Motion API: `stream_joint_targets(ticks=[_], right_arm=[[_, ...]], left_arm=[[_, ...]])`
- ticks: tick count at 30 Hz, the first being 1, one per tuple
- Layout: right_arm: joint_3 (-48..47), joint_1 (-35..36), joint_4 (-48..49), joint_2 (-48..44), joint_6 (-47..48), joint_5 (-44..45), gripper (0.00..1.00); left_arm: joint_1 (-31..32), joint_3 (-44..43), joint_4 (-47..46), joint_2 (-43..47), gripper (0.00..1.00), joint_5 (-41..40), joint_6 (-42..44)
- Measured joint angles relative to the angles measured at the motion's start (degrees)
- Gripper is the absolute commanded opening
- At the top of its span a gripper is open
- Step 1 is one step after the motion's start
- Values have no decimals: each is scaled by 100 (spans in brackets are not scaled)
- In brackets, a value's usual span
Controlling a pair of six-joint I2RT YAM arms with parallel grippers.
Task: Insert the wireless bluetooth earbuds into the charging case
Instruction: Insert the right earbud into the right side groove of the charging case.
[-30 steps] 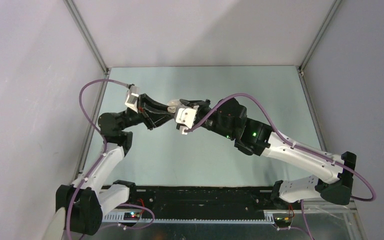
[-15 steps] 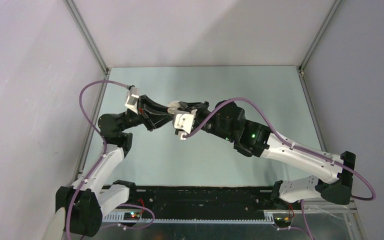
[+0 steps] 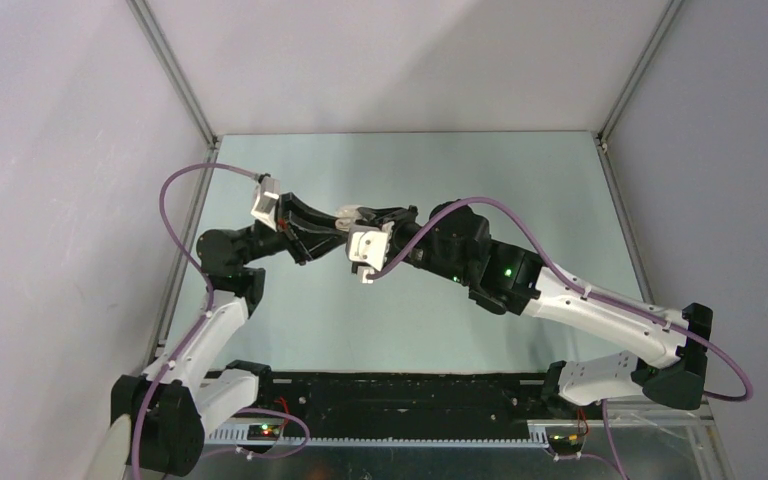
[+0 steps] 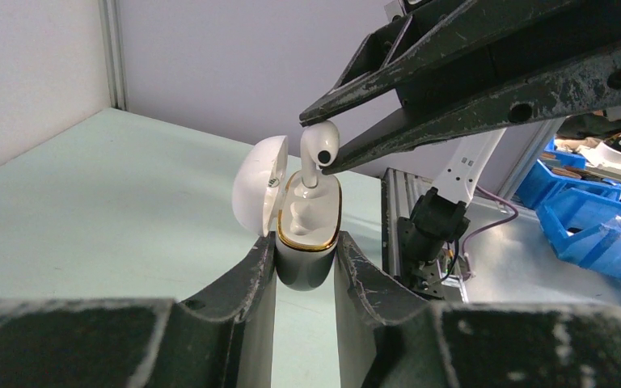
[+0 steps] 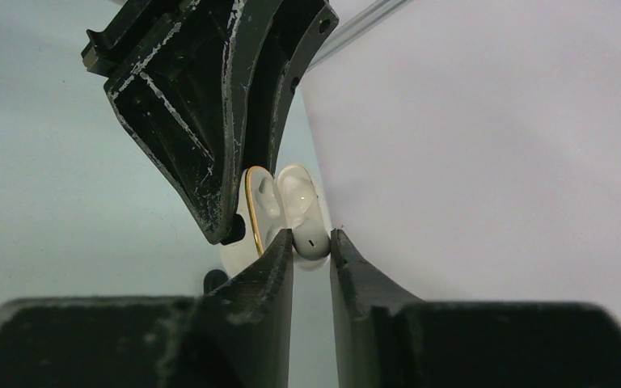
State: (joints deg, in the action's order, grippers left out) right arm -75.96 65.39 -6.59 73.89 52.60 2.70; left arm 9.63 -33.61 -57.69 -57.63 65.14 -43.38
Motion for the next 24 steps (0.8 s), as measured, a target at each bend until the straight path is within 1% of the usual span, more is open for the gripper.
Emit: stream_joint_targets(ticks=[2, 4, 13, 20, 22, 24], right_arm=[[9, 2, -15, 0, 0, 4, 15], [9, 2, -15, 0, 4, 9, 13], [11, 13, -50, 2, 354, -22, 11], [11, 44, -46, 2, 726, -249, 12], [13, 44, -46, 7, 791, -289, 10], [13, 44, -46, 9, 872, -319, 5]], left_arm=[[0, 9, 4, 0, 0, 4, 15], [0, 9, 13, 0, 0, 0, 33], [0, 9, 131, 9, 0, -70, 42], [11, 9, 236, 22, 0, -208, 92], [11, 9, 245, 22, 0, -212, 92], [11, 9, 247, 24, 0, -227, 92]])
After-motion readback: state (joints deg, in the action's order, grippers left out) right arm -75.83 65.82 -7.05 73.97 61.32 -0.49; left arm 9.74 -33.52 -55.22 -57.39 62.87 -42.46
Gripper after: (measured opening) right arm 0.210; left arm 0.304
